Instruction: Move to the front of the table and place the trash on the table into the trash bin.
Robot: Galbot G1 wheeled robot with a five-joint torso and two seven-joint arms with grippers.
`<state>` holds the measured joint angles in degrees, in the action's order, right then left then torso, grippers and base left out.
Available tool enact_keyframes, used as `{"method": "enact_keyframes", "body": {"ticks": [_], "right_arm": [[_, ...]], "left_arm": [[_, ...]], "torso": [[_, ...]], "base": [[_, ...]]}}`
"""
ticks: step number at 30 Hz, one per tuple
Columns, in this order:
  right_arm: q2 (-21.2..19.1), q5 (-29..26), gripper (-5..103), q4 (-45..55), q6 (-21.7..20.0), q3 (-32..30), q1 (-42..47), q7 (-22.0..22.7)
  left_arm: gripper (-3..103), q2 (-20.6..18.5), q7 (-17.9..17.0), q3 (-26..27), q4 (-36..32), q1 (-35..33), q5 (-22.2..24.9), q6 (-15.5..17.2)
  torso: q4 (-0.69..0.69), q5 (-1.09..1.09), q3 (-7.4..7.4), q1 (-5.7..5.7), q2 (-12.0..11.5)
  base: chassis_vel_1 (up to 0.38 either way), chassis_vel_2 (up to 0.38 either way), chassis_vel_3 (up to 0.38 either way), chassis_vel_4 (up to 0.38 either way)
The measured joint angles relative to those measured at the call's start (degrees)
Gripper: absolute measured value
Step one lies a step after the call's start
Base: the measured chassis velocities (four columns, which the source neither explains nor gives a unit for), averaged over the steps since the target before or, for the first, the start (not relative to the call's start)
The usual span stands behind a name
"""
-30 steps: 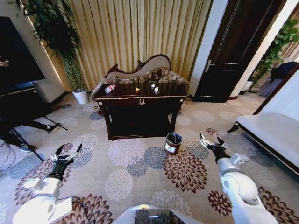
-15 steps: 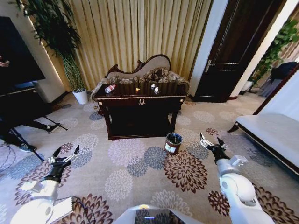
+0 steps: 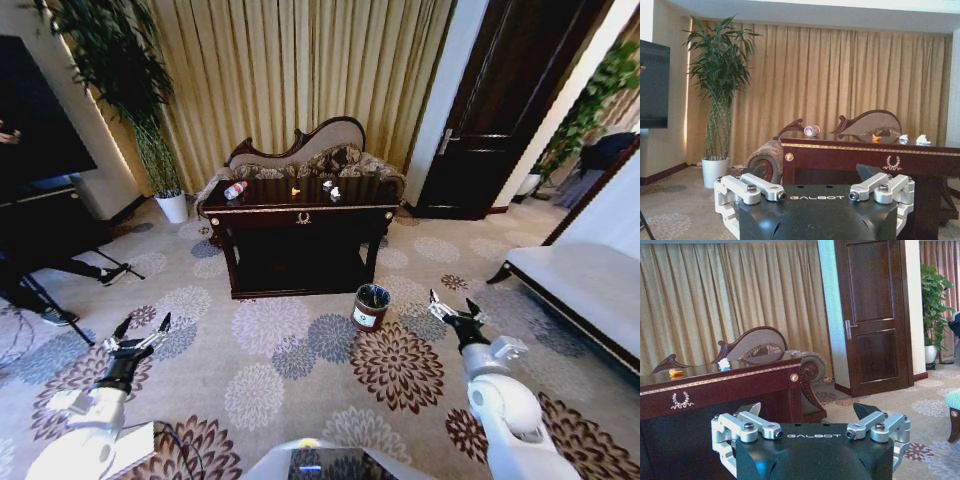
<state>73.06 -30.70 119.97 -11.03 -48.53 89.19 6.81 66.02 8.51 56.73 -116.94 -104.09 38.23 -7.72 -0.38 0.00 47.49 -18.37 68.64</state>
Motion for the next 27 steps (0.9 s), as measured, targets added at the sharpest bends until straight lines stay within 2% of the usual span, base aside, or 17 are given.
{"method": "enact_keyframes", "body": {"ticks": [17, 21, 24, 27], "right_arm": [[-1.8, 0.5, 100, -0.4, 0.2, 0.3, -0.4, 0.0], [-6.9, 0.5, 100, -0.7, 0.7, 0.9, 0.0, 0.0], [-8.8, -0.1, 100, -0.9, 0.8, 1.1, 0.0, 0.0], [-14.9, -2.0, 100, -2.1, 1.3, 1.4, 0.5, 0.0]], "left_arm": [[100, -0.1, 1.0, 0.0, 0.0, 0.0, -0.1, 0.0], [100, -1.5, 1.4, 0.1, 0.1, -0.3, 0.0, 0.0], [100, -1.9, 1.4, 0.1, 0.1, -0.4, 0.1, 0.0], [100, -2.8, 1.5, 0.1, 0.5, -0.4, 0.2, 0.0]], "torso": [[0.0, 0.0, 0.0, 0.0, 0.0], [0.0, 0.0, 0.0, 0.0, 0.0], [0.0, 0.01, 0.0, 0.0, 0.0], [0.0, 0.0, 0.01, 0.0, 0.0]], "base": [[-0.033, 0.032, 0.029, -0.042], [-0.065, 0.064, 0.06, -0.075], [-0.064, 0.054, 0.062, -0.079], [-0.058, 0.068, 0.064, -0.053]]}}
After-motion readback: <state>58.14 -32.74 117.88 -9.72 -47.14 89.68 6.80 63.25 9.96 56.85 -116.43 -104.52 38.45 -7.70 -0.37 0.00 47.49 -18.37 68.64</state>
